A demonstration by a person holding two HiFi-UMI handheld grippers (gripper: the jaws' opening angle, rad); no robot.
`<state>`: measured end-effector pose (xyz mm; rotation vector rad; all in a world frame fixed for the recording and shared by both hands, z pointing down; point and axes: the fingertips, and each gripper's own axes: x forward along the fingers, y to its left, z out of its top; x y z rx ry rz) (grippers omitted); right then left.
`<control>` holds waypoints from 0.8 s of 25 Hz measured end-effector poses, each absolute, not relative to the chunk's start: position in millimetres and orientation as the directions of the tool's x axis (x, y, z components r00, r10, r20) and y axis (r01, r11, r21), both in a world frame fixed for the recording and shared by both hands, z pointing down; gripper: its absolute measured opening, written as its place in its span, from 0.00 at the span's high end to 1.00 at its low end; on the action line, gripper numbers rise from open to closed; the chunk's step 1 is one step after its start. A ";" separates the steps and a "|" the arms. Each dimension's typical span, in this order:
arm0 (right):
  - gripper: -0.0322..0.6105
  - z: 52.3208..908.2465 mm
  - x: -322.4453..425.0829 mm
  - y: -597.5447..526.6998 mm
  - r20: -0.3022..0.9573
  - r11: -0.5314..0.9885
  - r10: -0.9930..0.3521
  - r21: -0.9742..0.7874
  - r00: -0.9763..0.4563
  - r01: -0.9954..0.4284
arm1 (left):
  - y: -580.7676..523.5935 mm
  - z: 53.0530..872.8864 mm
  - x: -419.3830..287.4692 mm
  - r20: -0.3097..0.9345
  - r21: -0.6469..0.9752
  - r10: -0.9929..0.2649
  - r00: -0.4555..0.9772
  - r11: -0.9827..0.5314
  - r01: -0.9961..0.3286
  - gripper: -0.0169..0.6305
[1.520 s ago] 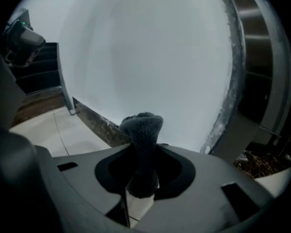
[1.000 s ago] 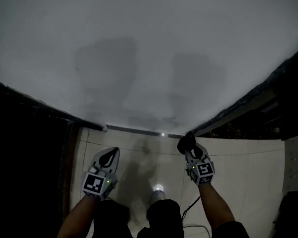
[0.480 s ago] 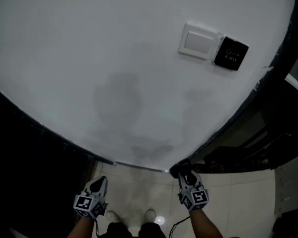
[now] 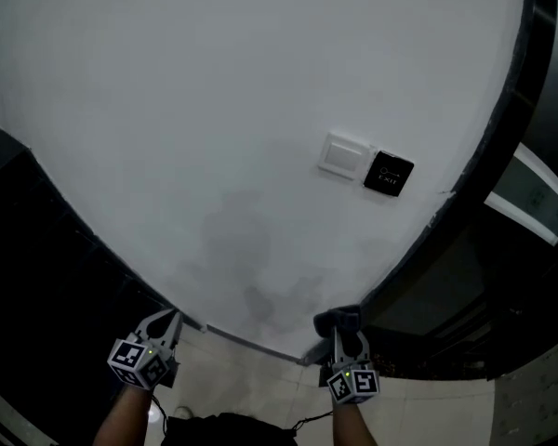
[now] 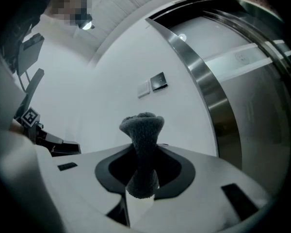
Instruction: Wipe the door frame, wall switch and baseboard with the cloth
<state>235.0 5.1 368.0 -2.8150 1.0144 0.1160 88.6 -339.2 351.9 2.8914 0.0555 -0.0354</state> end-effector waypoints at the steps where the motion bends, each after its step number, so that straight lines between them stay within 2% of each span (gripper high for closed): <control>1: 0.81 357.9 233.2 7.4 -0.134 -0.764 -0.625 -0.100 0.769 -0.638 | -338.4 342.9 88.0 -0.054 0.249 0.037 0.998 -0.967 0.049 0.97; 6: 0.81 306.4 218.2 11.1 -0.224 -0.787 -0.584 -0.078 0.780 -0.612 | -342.0 306.9 98.2 -0.143 0.201 0.070 0.987 -0.975 0.098 0.97; 8: 0.81 300.3 206.2 10.4 -0.241 -0.800 -0.563 -0.080 0.791 -0.594 | -344.1 305.9 97.3 -0.139 0.185 0.087 0.986 -0.976 0.113 0.97; 20: 0.82 315.4 142.8 -17.1 -0.166 -0.856 -0.493 -0.081 0.854 -0.510 | -358.0 333.5 76.7 -0.078 0.159 0.189 0.979 -0.967 0.199 0.97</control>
